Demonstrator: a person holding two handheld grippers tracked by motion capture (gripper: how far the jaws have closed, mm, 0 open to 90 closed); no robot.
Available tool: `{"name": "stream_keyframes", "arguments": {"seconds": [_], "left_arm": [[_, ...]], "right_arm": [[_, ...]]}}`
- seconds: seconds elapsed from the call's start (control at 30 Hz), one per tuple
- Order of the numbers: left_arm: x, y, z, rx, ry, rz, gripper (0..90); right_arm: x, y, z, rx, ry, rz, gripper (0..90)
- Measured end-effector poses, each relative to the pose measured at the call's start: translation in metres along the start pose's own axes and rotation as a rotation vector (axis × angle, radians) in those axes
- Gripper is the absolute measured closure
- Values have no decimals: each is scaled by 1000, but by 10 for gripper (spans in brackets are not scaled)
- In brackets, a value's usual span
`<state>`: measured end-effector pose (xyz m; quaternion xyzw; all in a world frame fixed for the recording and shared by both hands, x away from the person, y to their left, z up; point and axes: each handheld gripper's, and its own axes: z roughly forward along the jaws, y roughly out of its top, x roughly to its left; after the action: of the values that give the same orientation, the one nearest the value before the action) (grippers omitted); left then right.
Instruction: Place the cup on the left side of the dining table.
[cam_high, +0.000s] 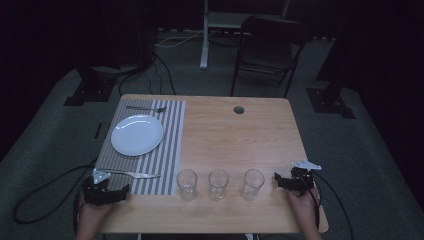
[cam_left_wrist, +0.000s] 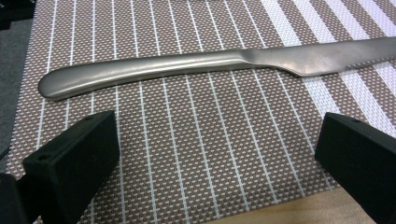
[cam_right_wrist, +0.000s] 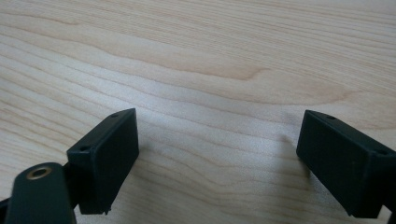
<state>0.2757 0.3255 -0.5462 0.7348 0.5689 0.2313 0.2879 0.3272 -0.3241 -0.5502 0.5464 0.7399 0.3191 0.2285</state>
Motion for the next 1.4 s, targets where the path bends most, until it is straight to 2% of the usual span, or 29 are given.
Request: {"name": "stream_keyframes", "arguments": {"seconds": [0.57, 0.7, 0.77, 1.1, 1.3, 1.4], "left_arm": [[2, -1, -2, 1, -15, 19, 5], [1, -3, -5, -2, -45, 38, 35], [1, -3, -6, 8, -45, 44, 35], [-9, 4, -17, -38, -138, 52, 33], [-20, 8, -19, -48, -200, 91, 34], [-25, 10, -20, -61, -216, 100, 34]], "right_arm": [[1, -1, -1, 1, -5, 5, 125], [1, -1, -1, 1, -5, 6, 125], [1, -1, -1, 1, -5, 6, 125], [1, -1, -1, 1, -5, 6, 125], [1, -1, -1, 1, -5, 6, 125], [1, -1, -1, 1, -5, 6, 125]]}}
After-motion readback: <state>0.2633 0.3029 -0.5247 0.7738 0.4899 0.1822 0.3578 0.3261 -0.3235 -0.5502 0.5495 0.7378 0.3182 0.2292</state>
